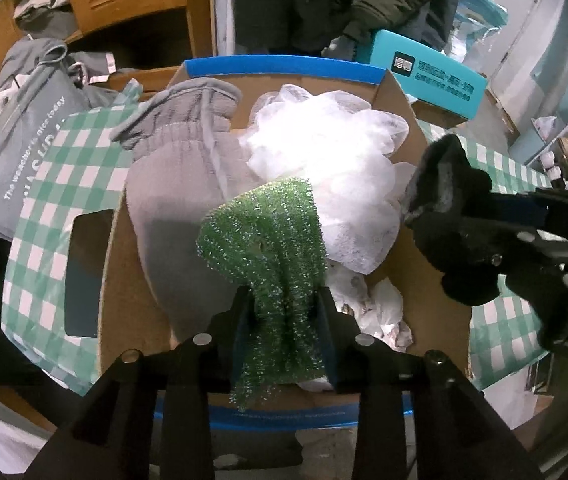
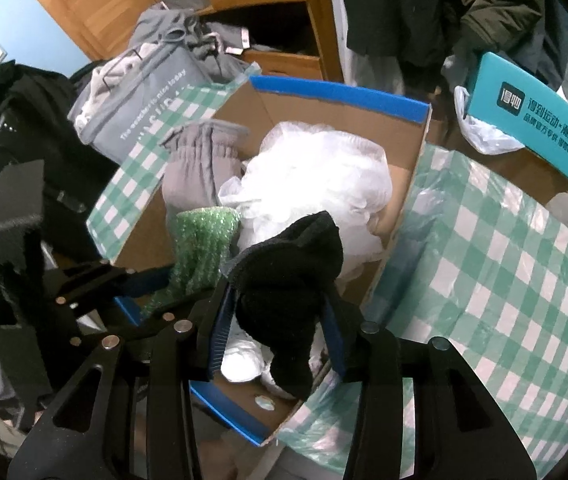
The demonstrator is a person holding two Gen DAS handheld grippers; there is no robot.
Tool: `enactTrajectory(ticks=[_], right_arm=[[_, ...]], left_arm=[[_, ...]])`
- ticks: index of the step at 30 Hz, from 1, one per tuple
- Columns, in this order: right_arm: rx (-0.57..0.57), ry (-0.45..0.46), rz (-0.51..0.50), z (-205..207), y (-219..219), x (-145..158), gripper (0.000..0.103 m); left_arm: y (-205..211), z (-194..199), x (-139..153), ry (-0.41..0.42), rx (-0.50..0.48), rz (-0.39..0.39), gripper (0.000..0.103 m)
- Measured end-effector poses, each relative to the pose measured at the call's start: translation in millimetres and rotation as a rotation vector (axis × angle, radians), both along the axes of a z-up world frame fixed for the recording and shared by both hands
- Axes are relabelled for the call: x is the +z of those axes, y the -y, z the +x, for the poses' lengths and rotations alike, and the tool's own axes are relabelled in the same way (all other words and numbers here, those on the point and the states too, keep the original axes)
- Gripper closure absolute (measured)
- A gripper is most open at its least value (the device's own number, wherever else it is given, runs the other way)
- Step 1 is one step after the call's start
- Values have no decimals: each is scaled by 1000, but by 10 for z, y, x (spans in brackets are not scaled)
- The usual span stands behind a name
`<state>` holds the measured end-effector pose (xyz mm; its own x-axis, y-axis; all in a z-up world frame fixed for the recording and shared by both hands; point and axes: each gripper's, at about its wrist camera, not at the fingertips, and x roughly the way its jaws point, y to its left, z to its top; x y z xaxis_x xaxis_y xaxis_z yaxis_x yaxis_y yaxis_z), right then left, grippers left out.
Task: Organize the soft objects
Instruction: 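Lower the scrubber and black sock into the box and open both grippers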
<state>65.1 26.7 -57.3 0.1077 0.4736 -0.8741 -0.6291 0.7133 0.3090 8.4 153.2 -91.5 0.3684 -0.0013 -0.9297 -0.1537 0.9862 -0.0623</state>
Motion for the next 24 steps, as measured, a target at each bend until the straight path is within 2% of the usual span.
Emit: enactTrajectory(ticks=[1, 5, 6, 8, 15, 20, 24], right_arm=[[0, 0, -2, -2, -5, -4, 60], [-9, -1, 8, 6, 1, 18, 44], [-11, 1, 13, 8, 3, 29, 39], [-13, 3, 23, 4, 18, 62, 35], [-61, 46, 12, 11, 181, 187, 30], [-87, 112, 7, -43, 342, 356, 24], [-108, 157, 18, -87, 478, 491, 22]], left_arm=[[-3, -1, 10, 0, 1, 3, 57], [-4, -13, 61, 11, 1, 14, 47], [-11, -18, 70, 11, 1, 12, 42], [-10, -35, 92, 16, -1, 11, 38], [21, -66, 223, 36, -1, -5, 31], [122, -90, 385, 80, -22, 24, 16], [184, -118, 473, 97, -42, 35, 15]])
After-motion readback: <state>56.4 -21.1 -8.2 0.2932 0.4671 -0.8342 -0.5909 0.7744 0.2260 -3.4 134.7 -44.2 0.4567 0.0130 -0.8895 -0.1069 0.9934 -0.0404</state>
